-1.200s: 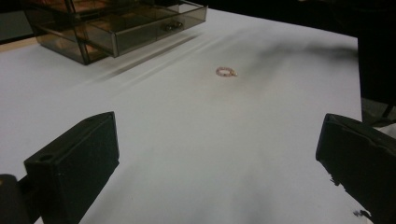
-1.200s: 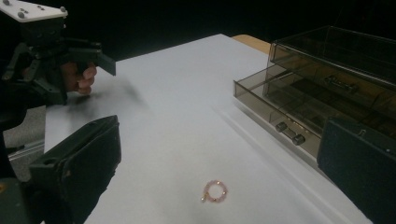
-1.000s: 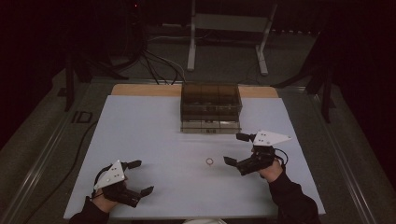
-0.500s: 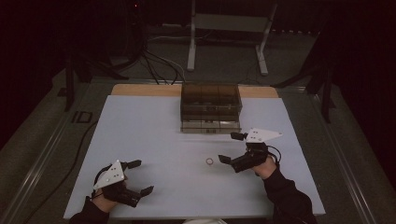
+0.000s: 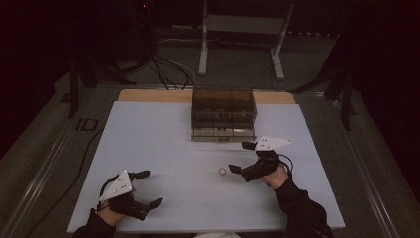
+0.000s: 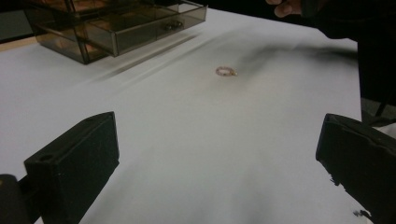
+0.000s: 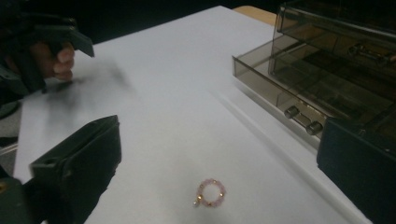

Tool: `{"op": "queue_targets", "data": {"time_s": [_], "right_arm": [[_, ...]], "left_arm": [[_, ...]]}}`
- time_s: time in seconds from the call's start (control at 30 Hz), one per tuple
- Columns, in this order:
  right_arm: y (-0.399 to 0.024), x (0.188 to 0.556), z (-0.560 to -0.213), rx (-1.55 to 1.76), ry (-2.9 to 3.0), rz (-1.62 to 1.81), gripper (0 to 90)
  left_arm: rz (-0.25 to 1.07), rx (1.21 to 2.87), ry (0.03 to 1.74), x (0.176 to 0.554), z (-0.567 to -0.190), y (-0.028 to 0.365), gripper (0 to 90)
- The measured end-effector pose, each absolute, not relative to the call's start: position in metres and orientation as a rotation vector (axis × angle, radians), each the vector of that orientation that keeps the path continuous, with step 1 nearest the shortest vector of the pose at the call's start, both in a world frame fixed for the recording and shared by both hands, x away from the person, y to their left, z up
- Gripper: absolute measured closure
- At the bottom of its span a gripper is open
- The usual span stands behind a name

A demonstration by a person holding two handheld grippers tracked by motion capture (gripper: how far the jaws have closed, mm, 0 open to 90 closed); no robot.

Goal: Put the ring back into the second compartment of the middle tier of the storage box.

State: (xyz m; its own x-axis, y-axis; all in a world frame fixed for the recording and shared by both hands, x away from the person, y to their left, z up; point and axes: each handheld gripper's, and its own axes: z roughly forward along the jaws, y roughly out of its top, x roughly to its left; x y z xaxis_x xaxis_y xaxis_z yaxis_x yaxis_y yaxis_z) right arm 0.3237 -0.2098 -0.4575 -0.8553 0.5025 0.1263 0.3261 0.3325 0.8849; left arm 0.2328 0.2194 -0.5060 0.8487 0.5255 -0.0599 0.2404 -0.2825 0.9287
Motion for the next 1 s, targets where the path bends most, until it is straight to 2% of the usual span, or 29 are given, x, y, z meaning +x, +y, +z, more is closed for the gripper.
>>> {"op": "queue_targets", "data": {"time_s": [0.7, 0.73, 0.97, 1.0], "right_arm": [[-0.198, 0.332, -0.482, 0.813, 2.498, 1.46, 1.8], [-0.196, 0.333, -0.484, 0.821, 2.505, 1.452, 4.7], [-0.19, 0.336, -0.491, 0.839, 2.544, 1.407, 6.4], [-0.19, 0.336, -0.492, 0.843, 2.547, 1.397, 9.2]], "left_arm": [[0.31, 1.869, 0.574, 0.233, -0.506, 0.219, 0.8], [0.311, 1.874, 0.574, 0.233, -0.506, 0.219, 0.8], [0.312, 1.879, 0.572, 0.233, -0.506, 0.22, 0.9], [0.311, 1.878, 0.573, 0.233, -0.506, 0.219, 0.8]]}}
